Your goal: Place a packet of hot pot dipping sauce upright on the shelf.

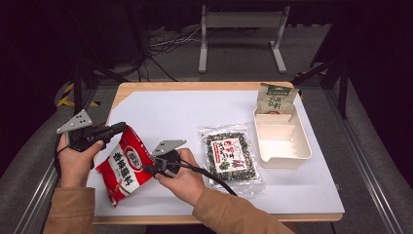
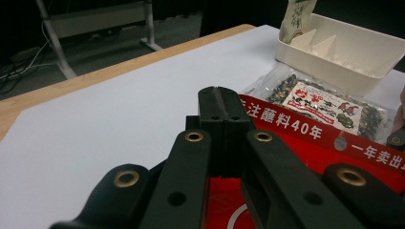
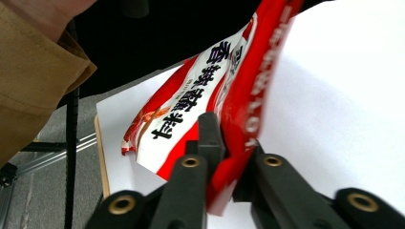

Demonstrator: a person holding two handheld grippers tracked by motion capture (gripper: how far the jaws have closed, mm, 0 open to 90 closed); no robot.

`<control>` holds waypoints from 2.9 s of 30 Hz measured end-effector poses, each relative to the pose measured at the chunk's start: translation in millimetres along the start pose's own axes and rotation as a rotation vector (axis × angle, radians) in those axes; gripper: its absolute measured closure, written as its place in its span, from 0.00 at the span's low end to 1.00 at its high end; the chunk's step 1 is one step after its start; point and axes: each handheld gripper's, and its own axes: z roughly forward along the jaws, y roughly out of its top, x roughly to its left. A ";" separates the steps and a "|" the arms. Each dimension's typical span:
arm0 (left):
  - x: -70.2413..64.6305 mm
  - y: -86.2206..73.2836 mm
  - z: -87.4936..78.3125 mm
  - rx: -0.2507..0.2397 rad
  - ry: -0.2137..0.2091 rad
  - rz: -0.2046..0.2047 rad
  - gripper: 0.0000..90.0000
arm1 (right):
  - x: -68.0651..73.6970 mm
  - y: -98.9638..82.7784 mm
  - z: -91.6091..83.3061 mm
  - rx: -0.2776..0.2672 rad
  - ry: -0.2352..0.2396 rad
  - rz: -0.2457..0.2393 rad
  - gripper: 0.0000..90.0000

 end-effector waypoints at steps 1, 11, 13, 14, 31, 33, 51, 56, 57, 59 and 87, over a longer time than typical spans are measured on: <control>0.2 0.1 -0.1 0.003 0.001 0.003 1.00 | -1.1 -0.2 0.1 0.000 0.001 0.004 0.98; 0.7 -0.4 -1.3 -0.021 -0.011 -0.005 1.00 | -1.1 1.8 -1.7 -0.010 0.028 0.010 0.99; 0.2 0.0 -3.0 -0.046 -0.021 -0.009 1.00 | -1.9 3.4 -4.8 -0.022 0.046 0.014 0.99; -0.4 0.5 -3.9 -0.064 -0.033 -0.005 1.00 | -1.8 4.1 -6.6 -0.028 0.053 0.014 0.99; -3.4 2.0 -17.4 -0.162 -0.061 -0.056 0.73 | -15.9 19.9 -82.2 -0.054 0.096 0.004 0.99; -3.4 1.2 -15.8 -0.149 -0.056 -0.052 0.72 | -19.3 22.1 -94.5 -0.041 0.070 -0.015 0.99; -2.1 -4.0 -9.4 -0.106 -0.064 -0.068 0.72 | -55.1 35.7 -193.5 0.035 -0.140 -0.122 0.99; -2.0 -5.2 -9.8 -0.104 -0.066 -0.073 0.72 | -62.2 38.9 -211.7 0.057 -0.187 -0.145 0.99; -1.9 -5.3 -10.2 -0.103 -0.065 -0.073 0.72 | -63.6 39.5 -214.3 0.065 -0.197 -0.151 0.99; -1.7 -5.7 -11.0 -0.104 -0.063 -0.076 0.72 | -66.0 40.5 -219.2 0.086 -0.215 -0.160 0.99; -1.4 -4.5 -1.1 -0.095 -0.081 -0.076 0.72 | -111.3 37.2 -288.5 0.201 -0.437 -0.234 0.99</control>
